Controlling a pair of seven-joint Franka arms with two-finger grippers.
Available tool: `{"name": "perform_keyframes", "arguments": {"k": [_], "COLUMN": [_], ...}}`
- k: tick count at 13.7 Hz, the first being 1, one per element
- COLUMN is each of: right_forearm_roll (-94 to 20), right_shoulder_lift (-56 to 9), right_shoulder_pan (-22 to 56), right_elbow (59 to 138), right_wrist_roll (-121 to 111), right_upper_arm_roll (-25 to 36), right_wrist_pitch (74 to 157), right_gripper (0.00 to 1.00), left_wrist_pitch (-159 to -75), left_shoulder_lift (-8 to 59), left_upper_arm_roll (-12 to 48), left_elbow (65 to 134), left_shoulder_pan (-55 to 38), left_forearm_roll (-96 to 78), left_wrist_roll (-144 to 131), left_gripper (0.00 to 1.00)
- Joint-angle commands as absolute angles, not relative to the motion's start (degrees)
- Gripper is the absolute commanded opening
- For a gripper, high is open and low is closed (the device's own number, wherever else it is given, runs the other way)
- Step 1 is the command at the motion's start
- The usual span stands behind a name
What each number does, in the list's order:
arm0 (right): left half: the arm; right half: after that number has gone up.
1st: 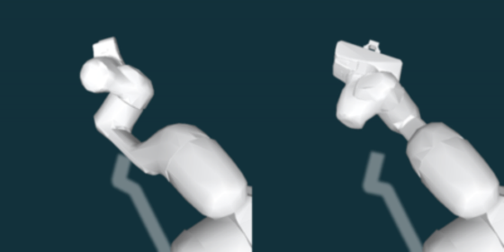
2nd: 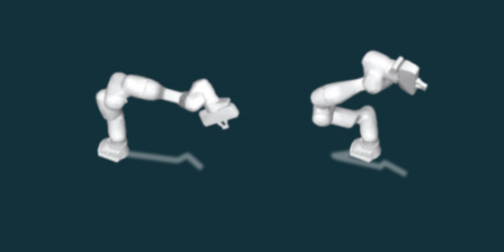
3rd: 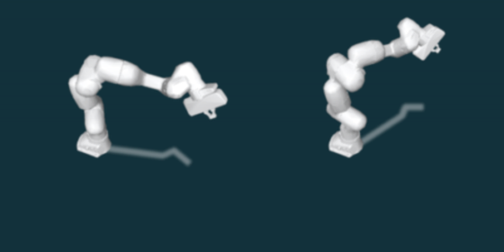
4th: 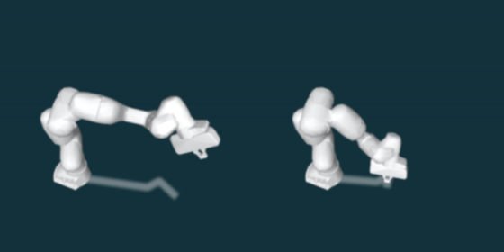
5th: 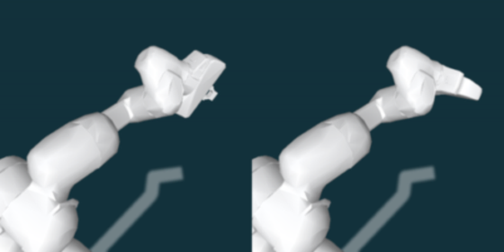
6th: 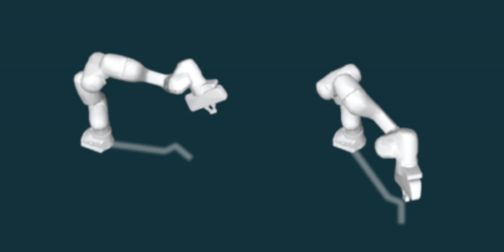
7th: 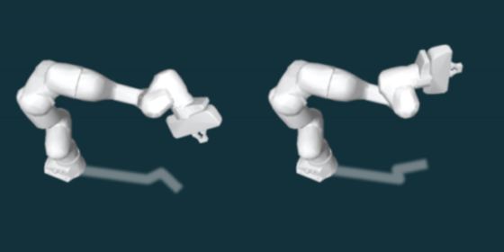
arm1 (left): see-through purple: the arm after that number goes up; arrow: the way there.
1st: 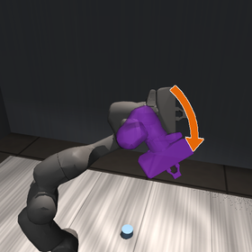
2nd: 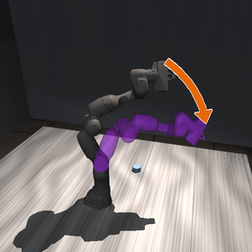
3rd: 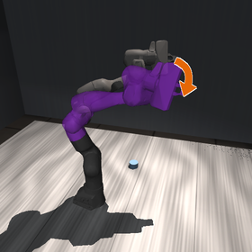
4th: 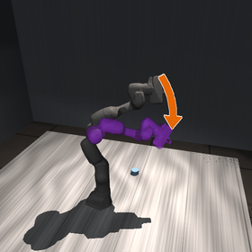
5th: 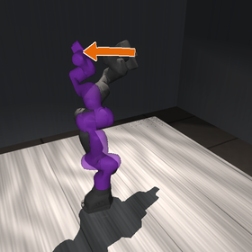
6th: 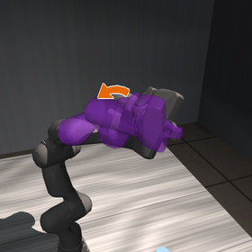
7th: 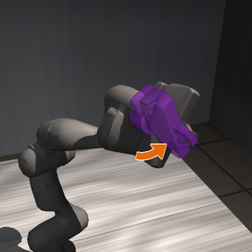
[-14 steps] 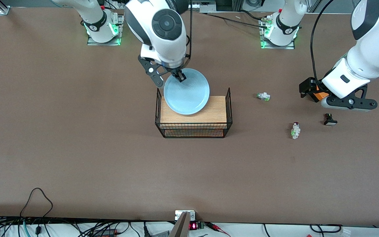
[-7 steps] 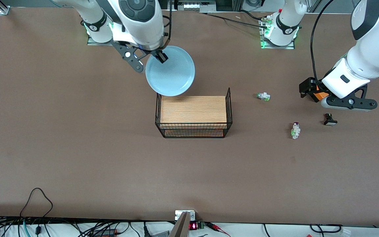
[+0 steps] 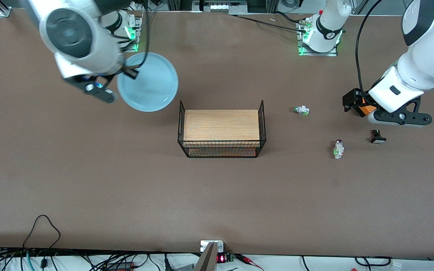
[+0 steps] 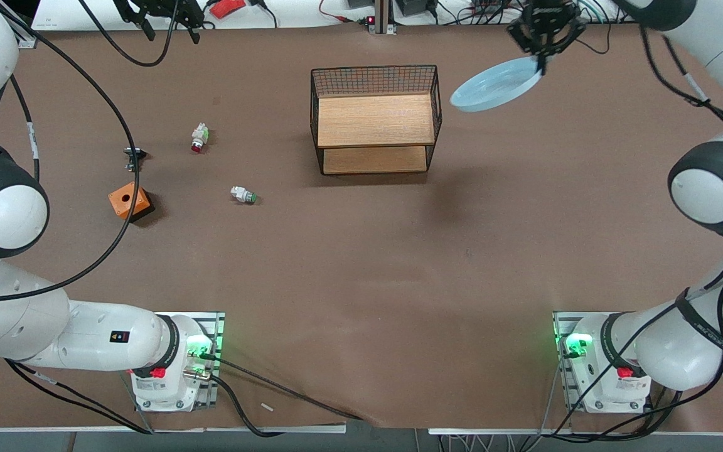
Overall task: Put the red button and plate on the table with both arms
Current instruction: 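Lift the plate out of the basket with the right gripper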
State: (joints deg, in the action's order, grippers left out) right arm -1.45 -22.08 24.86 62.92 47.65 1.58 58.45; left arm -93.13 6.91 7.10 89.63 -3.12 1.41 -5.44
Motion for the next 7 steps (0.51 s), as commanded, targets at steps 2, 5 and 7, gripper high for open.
{"name": "perform_keyframes", "arguments": {"k": [2,5,7], "right_forearm_roll": [-1.5,-1.1,-0.5], "right_shoulder_lift": [-25.0,-27.3,-26.1], "right_shoulder_pan": [13.6,11.3,9.5], "right_elbow": [62.7,64.8,72.4], "right_wrist_roll": [31.8,25.0,22.6], "right_upper_arm_roll": [0.5,0.5,0.5], "right_wrist_pitch": [60.6,66.8,74.6], "right_gripper": [0.0,0.0,0.0], "left_wrist_pitch": [-92.8,-92.9,-92.8], "left_shoulder_lift": [5.8,5.8,5.8], "left_upper_arm_roll": [7.1,7.1,7.1], "left_elbow": [90.5,90.5,90.5], "left_shoulder_pan": [-3.2,-3.2,-3.2], "left_forearm_roll": [2.5,2.5,2.5], "left_wrist_roll": [-5.2,-5.2,-5.2], "left_gripper": [1.0,1.0,1.0]}}
